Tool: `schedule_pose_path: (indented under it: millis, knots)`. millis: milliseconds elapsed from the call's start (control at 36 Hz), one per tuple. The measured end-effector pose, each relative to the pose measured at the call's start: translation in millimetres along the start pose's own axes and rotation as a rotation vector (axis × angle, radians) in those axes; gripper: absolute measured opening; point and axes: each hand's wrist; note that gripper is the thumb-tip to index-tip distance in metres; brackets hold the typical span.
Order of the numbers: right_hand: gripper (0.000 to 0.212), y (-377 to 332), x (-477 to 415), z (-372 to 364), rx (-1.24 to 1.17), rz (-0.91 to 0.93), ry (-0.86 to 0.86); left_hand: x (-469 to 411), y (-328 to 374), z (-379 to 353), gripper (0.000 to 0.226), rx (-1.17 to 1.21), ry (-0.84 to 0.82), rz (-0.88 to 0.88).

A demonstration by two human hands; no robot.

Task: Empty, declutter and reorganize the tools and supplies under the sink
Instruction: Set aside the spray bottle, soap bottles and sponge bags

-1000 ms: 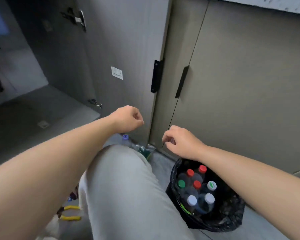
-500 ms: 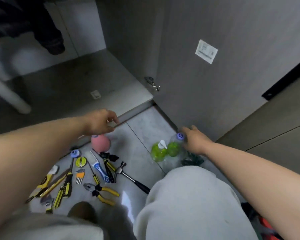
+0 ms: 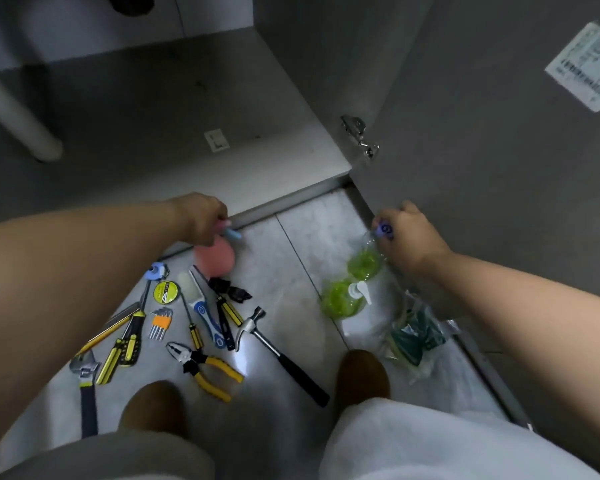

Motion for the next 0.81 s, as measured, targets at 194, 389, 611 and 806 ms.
schedule_pose_path:
  millis: [194,389,611,806]
  knots:
    - [0.024,-25,-59,5,0.031,0.055,0.051,-19,-16,-14,0.019,0.042,0.029,0.008]
    - [0.026,-41,-106,-3,-0.013,0.022,0.098,-27,-13,-29,0.015,0.175,0.179,-0.015]
    - [0.036,-47,-125,-9,-0.081,-0.008,0.134,-38,12,-32,0.014,0.368,0.304,-0.13]
    - [0.034,-37,-80,-18,-0.047,-0.023,0.114,-47,38,-25,0.021,0.413,0.358,-0.182]
Point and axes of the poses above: each hand's wrist, its own x-axis away from the middle knuckle, its own z-axis out of the back of the hand, y = z × x
